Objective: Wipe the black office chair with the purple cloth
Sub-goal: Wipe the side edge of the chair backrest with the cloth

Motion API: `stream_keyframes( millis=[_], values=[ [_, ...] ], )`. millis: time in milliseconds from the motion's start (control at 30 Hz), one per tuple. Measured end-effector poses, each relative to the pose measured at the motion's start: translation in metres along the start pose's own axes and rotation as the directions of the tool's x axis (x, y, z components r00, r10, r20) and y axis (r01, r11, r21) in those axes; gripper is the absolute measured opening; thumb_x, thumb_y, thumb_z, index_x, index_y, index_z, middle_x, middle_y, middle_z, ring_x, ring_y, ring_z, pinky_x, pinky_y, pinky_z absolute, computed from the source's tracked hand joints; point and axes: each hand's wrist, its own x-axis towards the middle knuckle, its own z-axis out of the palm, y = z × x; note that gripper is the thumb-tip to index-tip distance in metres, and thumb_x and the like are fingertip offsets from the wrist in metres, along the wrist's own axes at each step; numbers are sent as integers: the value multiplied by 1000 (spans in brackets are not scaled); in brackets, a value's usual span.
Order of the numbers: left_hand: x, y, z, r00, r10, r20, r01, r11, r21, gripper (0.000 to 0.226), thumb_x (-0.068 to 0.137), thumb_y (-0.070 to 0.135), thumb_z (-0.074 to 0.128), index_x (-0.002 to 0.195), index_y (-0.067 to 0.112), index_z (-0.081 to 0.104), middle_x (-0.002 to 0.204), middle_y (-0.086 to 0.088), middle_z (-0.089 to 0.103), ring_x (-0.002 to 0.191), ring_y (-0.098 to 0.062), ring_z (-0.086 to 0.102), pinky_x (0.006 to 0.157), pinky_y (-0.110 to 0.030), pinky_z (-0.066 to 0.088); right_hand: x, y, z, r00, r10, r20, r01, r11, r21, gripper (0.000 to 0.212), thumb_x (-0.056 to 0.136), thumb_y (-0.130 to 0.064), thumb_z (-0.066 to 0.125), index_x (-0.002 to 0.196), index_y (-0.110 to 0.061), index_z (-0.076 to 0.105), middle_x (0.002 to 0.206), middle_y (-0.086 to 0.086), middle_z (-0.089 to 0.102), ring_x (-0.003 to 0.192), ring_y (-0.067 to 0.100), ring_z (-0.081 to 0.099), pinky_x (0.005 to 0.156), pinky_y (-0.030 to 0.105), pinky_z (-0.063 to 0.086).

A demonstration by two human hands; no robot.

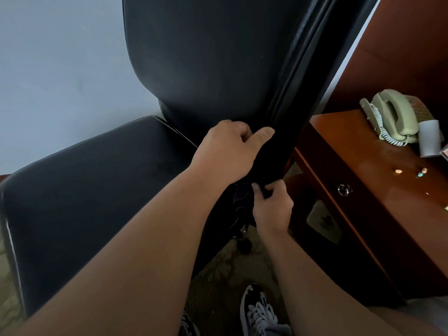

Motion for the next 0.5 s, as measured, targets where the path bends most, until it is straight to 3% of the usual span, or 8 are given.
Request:
stream_keyframes(
  millis=[167,233,300,367,433,500],
  values=[
    [-1,0,-1,1000,-16,8,16,1000,-3,51,85,71,50,71,23,63,45,15,55,38,1,49,40,-18,43,-6,3,8,988,156,13,-157,988,16,27,92,-37,70,88,-17,52,81,0,62,66,16,63,52,33,53],
    [-1,0,-1,1000,-4,-3,4,1000,7,51,85,71,50,70,23,63,50,11,56,39,2,50,41,-19,42,-10,-2,9,994,107,7,-107,992,59,24,92,-38,71,92,-20,56,83,-6,62,71,10,62,54,28,53],
    [-1,0,0,1000,5,-12,-4,1000,26,51,85,71,50,69,24,62,56,9,57,41,3,51,41,-18,39,-15,-16,8,1000,-10,-18,12,994,104,20,90,-40,72,92,-26,57,83,-17,59,74,-1,59,58,10,46],
    [0,1,0,1000,9,-14,-9,1000,20,50,85,69,51,67,24,61,59,9,60,42,3,53,40,-15,39,-18,-29,9,995,-77,-63,87,980,180,18,88,-40,72,90,-29,58,83,-20,59,81,-9,58,61,4,43],
    [0,1,-1,1000,12,-14,-12,1000,-2,48,86,68,52,66,24,61,57,10,61,42,2,53,39,-13,39,-22,-37,11,993,-69,-94,90,965,245,17,87,-36,74,90,-29,58,86,-20,60,84,-8,58,69,7,44],
    [-1,0,-2,1000,19,-8,-19,1000,-19,49,86,67,53,67,22,62,48,13,58,38,3,51,36,-11,37,-26,-38,11,993,-56,-106,84,955,286,18,86,-30,77,92,-27,60,89,-17,62,85,0,60,78,21,52]
  ],
)
